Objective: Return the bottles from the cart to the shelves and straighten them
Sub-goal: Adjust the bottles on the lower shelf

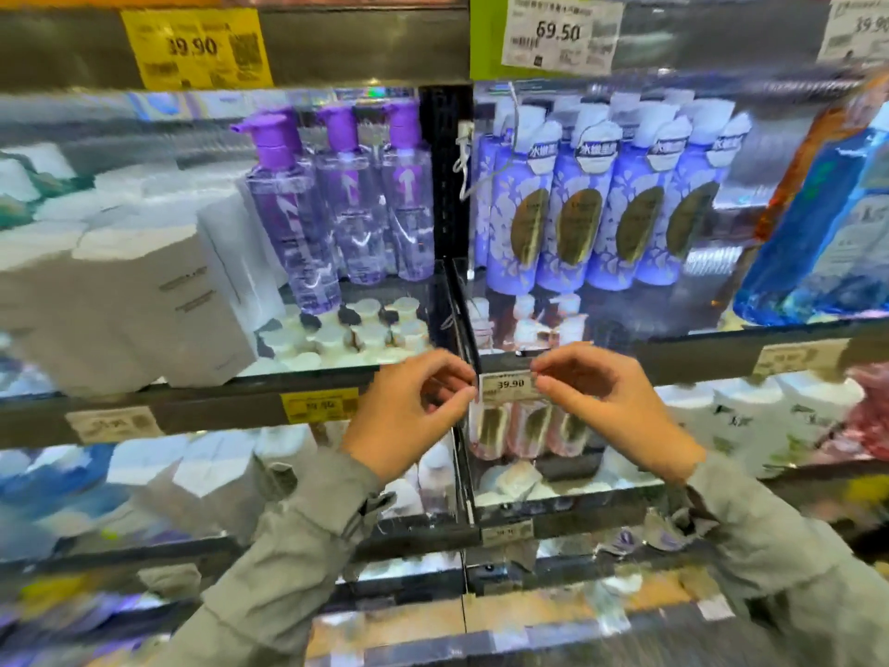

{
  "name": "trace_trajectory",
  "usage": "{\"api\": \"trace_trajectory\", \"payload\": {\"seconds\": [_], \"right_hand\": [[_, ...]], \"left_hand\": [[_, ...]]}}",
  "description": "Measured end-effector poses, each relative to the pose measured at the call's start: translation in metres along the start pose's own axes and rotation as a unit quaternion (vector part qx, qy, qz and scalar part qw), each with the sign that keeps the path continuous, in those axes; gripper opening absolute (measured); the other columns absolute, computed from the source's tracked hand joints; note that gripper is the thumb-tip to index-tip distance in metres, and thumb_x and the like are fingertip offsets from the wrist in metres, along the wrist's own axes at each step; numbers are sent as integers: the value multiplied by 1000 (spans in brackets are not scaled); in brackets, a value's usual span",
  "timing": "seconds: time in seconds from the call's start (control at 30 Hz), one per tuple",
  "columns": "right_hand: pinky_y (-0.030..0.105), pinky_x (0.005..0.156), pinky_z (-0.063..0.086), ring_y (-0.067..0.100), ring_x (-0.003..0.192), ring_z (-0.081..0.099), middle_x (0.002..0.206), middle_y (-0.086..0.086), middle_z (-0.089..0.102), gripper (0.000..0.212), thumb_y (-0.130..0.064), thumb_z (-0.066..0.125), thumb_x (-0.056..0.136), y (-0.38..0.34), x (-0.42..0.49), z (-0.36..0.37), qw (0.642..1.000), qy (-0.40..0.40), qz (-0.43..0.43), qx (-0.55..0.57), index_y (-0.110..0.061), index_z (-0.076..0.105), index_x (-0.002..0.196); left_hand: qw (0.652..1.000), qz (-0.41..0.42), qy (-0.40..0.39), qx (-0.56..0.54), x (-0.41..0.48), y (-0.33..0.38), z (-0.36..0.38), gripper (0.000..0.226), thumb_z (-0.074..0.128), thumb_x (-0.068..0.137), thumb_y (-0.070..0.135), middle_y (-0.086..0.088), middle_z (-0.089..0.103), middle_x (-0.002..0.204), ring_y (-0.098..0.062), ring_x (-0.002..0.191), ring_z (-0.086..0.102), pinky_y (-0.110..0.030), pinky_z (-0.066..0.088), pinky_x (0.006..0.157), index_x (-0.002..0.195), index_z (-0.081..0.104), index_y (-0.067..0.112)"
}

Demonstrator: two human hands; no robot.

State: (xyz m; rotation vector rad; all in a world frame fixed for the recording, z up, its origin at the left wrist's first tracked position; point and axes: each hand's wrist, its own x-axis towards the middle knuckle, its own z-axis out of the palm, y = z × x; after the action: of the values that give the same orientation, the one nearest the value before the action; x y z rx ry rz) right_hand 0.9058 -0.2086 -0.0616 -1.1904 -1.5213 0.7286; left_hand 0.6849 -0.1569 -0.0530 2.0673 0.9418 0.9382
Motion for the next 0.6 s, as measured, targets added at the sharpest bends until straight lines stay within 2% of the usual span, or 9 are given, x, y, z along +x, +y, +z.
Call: {"api": "trace_trajectory", "payload": {"seconds": [0.07,0.13,0.23,0.37,0.43,0.53,0.6], "right_hand": [[20,75,52,11,80,65,89,6,71,14,-5,68,83,7,-10,-8,999,-35,9,2,-15,69,93],[24,76,54,15,85,67,92,3,71,16,-7,68,84,14,-15,-12,996,-89,10,-9,-16,69,96],[32,79,55,17,88,66,93,2,70,17,-7,68,84,19,-13,-9,988,-155,15,-18,-14,69,100],[34,81,54,15,90,66,94,-3,70,20,-13,69,82,18,-8,10,980,-196,1,-15,-20,69,100],[34,80,54,15,87,66,93,-3,70,20,-16,69,80,13,-7,25,978,-210,-2,-3,-21,68,100],[40,80,53,22,86,65,91,4,70,21,-7,68,83,4,-4,52,972,-235,-10,0,-19,67,100],[42,80,53,22,86,65,91,5,70,19,-10,69,84,-3,-1,76,971,-240,-13,9,-20,68,100]], "left_hand": [[999,-29,7,19,-15,0,14,10,69,84,13,6,66,84,-5,75,61,-25,54,69,91,66,20],[997,-64,8,53,-29,0,25,9,68,84,17,10,65,86,-1,77,61,-25,54,71,91,65,23],[991,-106,47,69,-47,-2,32,9,69,84,19,7,66,87,-4,78,62,-29,55,76,92,64,22],[980,-157,83,87,-72,-1,21,10,68,84,22,6,66,88,-9,79,63,-34,55,76,92,63,25],[976,-173,91,93,-83,-1,9,10,68,85,22,6,66,87,-10,79,63,-30,55,74,92,61,25],[972,-184,115,89,-100,-7,-10,10,67,86,19,12,61,80,-5,73,59,-13,49,66,92,60,23],[970,-183,129,97,-109,-13,-28,10,68,85,19,15,59,77,-1,70,57,-10,47,65,94,62,21]]}}
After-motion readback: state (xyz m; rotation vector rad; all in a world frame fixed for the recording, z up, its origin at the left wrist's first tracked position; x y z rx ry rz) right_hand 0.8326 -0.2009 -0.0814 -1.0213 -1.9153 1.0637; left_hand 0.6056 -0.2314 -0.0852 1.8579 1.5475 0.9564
